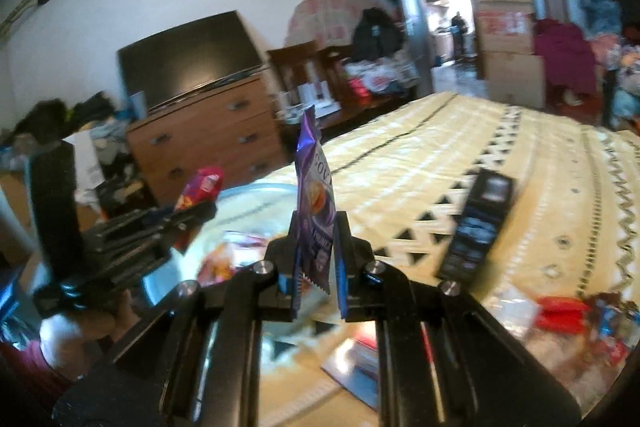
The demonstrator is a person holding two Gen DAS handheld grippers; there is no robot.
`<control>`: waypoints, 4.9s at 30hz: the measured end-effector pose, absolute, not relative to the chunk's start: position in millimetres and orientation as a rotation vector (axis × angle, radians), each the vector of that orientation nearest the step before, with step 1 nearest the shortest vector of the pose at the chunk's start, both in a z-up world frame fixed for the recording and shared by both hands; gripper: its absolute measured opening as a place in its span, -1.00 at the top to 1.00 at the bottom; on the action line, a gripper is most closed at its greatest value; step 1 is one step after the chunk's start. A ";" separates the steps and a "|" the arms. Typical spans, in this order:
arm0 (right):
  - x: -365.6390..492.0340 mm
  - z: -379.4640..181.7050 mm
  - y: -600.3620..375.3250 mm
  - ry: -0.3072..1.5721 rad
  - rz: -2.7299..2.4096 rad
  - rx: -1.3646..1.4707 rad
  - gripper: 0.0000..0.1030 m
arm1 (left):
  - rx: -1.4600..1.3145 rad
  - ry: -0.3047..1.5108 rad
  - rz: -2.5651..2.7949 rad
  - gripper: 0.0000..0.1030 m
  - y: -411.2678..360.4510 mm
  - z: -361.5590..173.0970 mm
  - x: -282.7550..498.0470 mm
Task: Organize snacks
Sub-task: 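Carry the MILK bar with the left gripper while the right carries the purple packet to the bowl, then hold both packets inside the bowl above the other snacks, then open the left gripper while the right gripper releases the purple packet into the bowl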
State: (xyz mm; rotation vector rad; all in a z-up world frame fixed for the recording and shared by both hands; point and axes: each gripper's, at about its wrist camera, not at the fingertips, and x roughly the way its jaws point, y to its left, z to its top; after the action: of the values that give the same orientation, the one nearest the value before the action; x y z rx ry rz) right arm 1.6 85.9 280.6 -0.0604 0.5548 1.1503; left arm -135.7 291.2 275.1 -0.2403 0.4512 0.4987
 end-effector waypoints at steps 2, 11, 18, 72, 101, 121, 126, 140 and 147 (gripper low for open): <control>-0.1 278.6 108.8 0.582 1.188 -0.066 0.73 | -0.274 0.474 0.535 0.57 309.9 268.8 -140.3; -15.8 260.2 190.0 0.684 1.291 -0.121 0.73 | -0.338 0.585 0.657 0.57 360.3 231.3 -156.2; -22.5 247.2 215.7 0.725 1.307 -0.166 0.73 | -0.375 0.614 0.673 0.57 375.9 216.1 -158.5; -29.8 224.5 227.5 0.772 1.311 -0.181 0.73 | -0.407 0.639 0.660 0.57 375.6 203.6 -152.6; -38.5 221.1 233.2 0.780 1.313 -0.177 0.73 | -0.410 0.647 0.648 0.57 370.2 198.0 -147.6; -43.9 218.1 236.4 0.790 1.312 -0.170 0.68 | -0.418 0.656 0.646 0.57 371.2 196.4 -145.7; -49.0 213.0 237.2 0.807 1.309 -0.166 0.48 | -0.430 0.671 0.675 0.54 374.4 192.5 -146.8; -75.9 224.1 203.1 0.694 1.252 -0.231 -0.32 | -0.402 0.650 0.789 -0.20 383.0 194.7 -159.1; -91.7 228.0 168.2 0.635 1.224 -0.244 -0.37 | -0.381 0.643 0.792 -0.20 373.8 202.3 -162.7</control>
State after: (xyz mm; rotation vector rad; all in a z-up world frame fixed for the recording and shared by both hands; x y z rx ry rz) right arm -91.7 168.2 228.0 -0.2435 0.6346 1.2238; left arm -162.7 373.8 202.3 -0.3806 0.6430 0.7918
